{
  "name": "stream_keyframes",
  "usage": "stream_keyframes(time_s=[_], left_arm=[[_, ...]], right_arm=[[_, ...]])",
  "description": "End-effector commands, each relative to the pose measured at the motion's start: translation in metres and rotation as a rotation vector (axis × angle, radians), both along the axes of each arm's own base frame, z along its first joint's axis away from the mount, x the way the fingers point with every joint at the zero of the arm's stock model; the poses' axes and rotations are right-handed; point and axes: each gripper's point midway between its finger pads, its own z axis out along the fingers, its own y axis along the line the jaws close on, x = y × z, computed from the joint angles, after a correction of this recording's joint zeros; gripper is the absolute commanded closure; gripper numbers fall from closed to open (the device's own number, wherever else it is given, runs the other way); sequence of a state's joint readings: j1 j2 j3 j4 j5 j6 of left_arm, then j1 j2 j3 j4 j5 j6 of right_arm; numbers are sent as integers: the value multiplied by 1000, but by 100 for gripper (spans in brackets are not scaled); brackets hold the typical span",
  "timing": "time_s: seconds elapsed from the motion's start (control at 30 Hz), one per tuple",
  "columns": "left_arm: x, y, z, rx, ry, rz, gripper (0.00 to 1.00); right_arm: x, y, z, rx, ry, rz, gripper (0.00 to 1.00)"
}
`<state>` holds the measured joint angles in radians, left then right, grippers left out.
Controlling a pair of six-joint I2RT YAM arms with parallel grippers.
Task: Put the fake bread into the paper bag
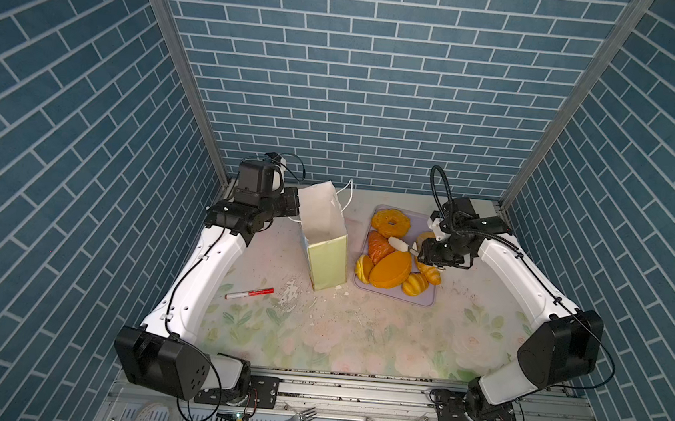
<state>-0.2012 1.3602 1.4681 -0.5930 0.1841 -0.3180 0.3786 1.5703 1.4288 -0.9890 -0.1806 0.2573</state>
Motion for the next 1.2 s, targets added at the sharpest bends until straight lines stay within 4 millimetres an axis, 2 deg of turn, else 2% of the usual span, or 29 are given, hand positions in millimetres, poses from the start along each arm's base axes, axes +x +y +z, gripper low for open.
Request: stream_keyframes(time_s=[0.0, 0.33, 0.5, 0.83, 1.17], left_arm=[[2, -2, 5, 8, -6, -19, 93], [2, -4, 4, 1, -5, -24, 93], [3, -3, 4, 0, -5, -20, 93], [5, -3, 7, -3, -12, -16, 93], [3, -3, 9, -10, -16, -12, 93]], right_arm=[[-14, 0, 5, 41, 24, -29, 47], [-16, 11, -18, 95, 85, -37, 48], [-13, 14, -21, 106, 87, -36, 54], [3, 2, -2, 73, -4, -52, 74], [21, 0, 28, 60, -98, -29, 84]])
